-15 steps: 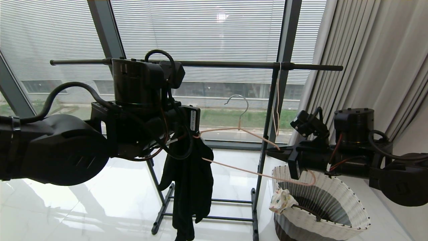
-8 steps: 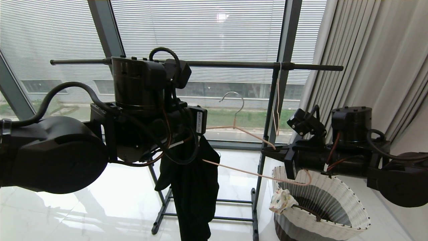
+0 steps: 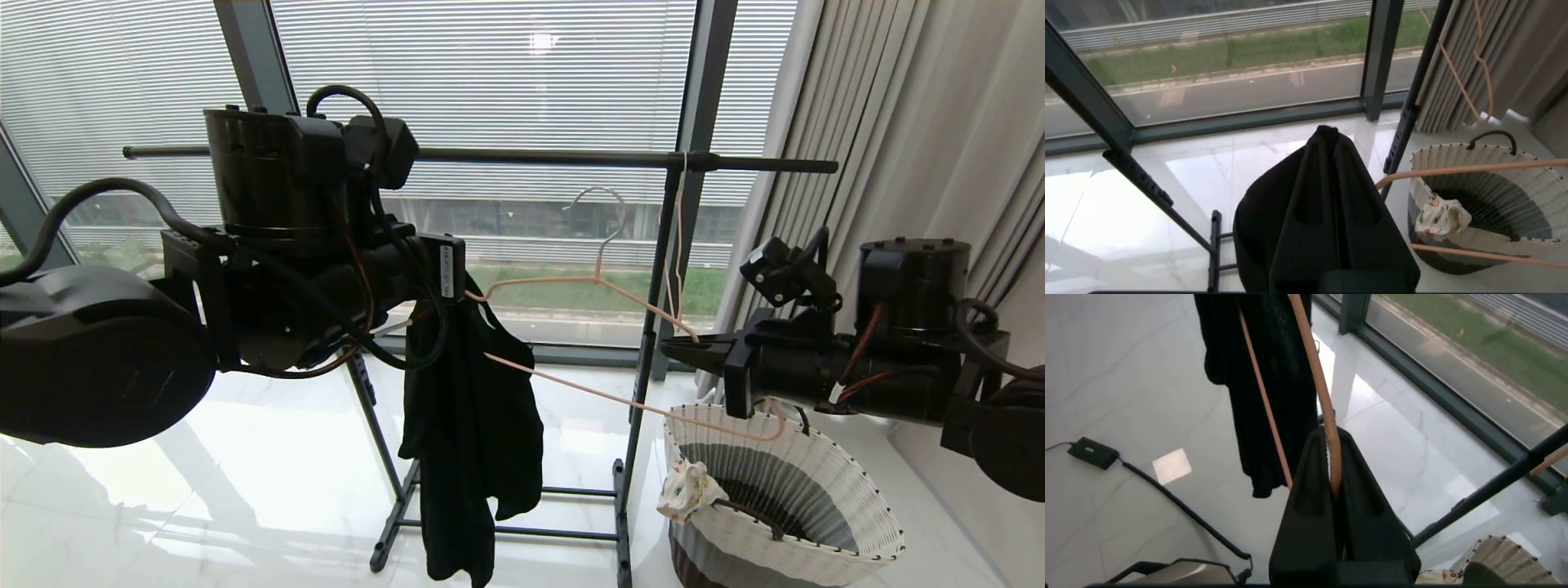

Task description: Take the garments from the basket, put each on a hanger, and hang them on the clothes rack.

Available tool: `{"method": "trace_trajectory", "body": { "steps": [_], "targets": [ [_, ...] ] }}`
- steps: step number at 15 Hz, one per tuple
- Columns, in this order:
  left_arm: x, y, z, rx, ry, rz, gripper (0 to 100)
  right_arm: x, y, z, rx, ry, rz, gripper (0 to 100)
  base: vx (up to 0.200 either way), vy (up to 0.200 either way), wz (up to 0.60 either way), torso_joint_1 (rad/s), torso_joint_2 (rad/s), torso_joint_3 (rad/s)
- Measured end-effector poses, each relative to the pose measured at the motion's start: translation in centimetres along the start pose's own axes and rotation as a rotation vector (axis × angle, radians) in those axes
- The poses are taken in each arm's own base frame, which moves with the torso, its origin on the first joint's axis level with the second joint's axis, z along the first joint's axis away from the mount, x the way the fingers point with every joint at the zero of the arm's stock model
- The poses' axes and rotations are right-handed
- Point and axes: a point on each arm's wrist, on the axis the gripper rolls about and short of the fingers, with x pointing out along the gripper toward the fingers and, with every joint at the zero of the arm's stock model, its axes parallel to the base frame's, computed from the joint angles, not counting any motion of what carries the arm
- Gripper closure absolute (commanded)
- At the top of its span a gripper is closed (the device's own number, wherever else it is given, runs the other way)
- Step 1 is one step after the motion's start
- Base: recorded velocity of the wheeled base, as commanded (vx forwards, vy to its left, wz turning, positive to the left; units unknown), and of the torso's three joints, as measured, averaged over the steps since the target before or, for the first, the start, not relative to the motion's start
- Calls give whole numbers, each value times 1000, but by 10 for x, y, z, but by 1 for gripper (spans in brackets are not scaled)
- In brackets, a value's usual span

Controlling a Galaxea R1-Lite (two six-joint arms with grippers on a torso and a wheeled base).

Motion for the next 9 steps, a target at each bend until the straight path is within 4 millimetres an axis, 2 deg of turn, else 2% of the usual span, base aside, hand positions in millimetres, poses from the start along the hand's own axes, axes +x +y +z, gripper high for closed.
{"method": "trace_trajectory", "body": {
  "steps": [6,9],
  "targets": [
    [0,14,1,55,-8,-35,100,-21,11,-4,11,-5,60,100,0,0,0,0,0,0],
    [0,12,2,62,-10,-46,100,-24,17,-1,16,-17,93,100,0,0,0,0,0,0]
  ]
}}
